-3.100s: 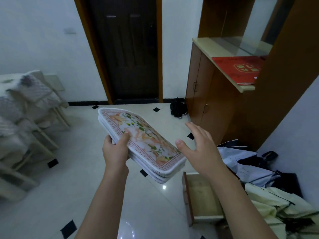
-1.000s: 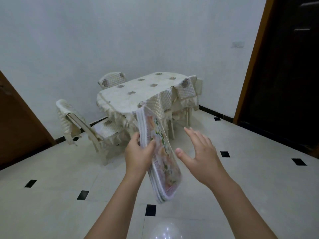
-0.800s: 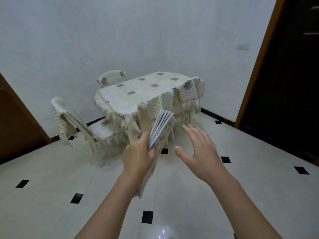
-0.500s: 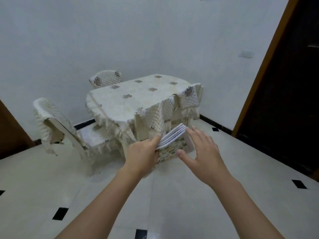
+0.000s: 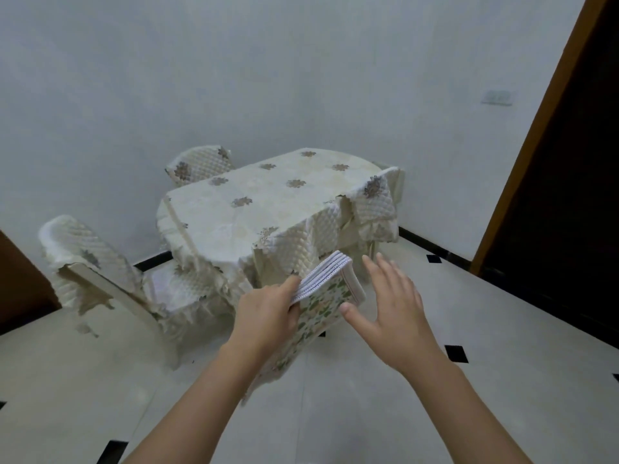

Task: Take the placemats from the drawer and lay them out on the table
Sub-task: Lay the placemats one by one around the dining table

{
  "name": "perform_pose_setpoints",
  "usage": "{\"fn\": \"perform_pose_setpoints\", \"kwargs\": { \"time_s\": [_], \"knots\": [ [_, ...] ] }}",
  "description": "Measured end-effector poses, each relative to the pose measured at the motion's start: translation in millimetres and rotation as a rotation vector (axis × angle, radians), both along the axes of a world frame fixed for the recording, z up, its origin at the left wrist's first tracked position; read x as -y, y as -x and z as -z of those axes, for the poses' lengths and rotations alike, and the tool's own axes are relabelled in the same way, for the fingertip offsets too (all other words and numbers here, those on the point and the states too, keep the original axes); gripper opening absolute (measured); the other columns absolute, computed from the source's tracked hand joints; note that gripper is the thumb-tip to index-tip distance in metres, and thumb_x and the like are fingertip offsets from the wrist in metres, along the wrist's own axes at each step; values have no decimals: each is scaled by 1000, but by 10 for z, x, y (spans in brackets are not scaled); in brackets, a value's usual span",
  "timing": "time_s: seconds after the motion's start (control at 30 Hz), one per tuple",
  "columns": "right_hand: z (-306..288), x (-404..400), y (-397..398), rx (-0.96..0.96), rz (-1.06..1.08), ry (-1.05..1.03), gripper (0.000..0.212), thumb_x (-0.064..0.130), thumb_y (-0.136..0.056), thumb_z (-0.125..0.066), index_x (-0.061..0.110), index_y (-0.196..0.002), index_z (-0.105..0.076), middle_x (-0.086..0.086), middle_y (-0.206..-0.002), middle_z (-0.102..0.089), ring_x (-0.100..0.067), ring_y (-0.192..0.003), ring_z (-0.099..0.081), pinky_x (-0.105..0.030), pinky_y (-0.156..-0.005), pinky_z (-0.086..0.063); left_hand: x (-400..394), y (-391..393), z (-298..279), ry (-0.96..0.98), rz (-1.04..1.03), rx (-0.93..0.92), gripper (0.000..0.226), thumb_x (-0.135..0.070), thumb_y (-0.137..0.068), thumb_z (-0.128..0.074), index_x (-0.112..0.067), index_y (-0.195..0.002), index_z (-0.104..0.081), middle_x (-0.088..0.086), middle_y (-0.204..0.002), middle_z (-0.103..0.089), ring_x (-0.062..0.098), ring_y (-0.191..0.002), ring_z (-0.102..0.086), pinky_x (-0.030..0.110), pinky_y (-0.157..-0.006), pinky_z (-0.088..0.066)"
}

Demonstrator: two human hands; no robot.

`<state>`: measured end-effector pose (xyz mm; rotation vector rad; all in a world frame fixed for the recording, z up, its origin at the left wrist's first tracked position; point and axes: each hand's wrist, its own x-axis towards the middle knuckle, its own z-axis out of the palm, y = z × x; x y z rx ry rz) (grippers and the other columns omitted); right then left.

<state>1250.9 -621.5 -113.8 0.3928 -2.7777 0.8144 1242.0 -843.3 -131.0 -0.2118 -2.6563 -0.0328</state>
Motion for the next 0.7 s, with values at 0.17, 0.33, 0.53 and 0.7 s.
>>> {"fn": "perform_pose_setpoints", "kwargs": {
  "time_s": [0.17, 0.33, 0.53, 0.7],
  "knots": [
    [-58, -179, 708, -10, -53, 26, 90, 79, -76, -25, 35, -153, -6, 12, -162, 1, -10, -147, 8, -40, -120, 1, -200, 555, -254, 78, -92, 31, 26, -24, -71, -71, -22, -83, -48, -1, -56, -56, 25, -44, -52, 25, -40, -11],
    [-159, -259, 1337, -6, -121, 7, 85, 73, -85, -36, 34, -153, -4, 11, -162, 4, -12, -148, 9, -41, -120, 4, -232, 902, -414, 62, -196, 1, 31, -23, -69, -78, -21, -94, -59, -1, -54, -58, 24, -42, -53, 23, -40, -21],
    [-182, -50, 1897, 17, -192, -8, 84, 71, -87, -40, 35, -153, -1, 11, -161, 7, -11, -147, 10, -41, -120, 5, -46, 1311, -496, -28, -238, 37, 13, -31, -89, -57, -22, -92, -47, 0, -65, -58, 26, -55, -55, 30, -47, -31],
    [-171, 173, 2508, 35, -191, -18, 86, 73, -86, -38, 36, -153, 1, 12, -161, 6, -10, -147, 11, -41, -121, 4, 230, 1890, -589, -139, -257, 13, 13, -33, -88, -55, -26, -95, -47, -2, -68, -59, 24, -60, -56, 30, -47, -31]
  ]
}}
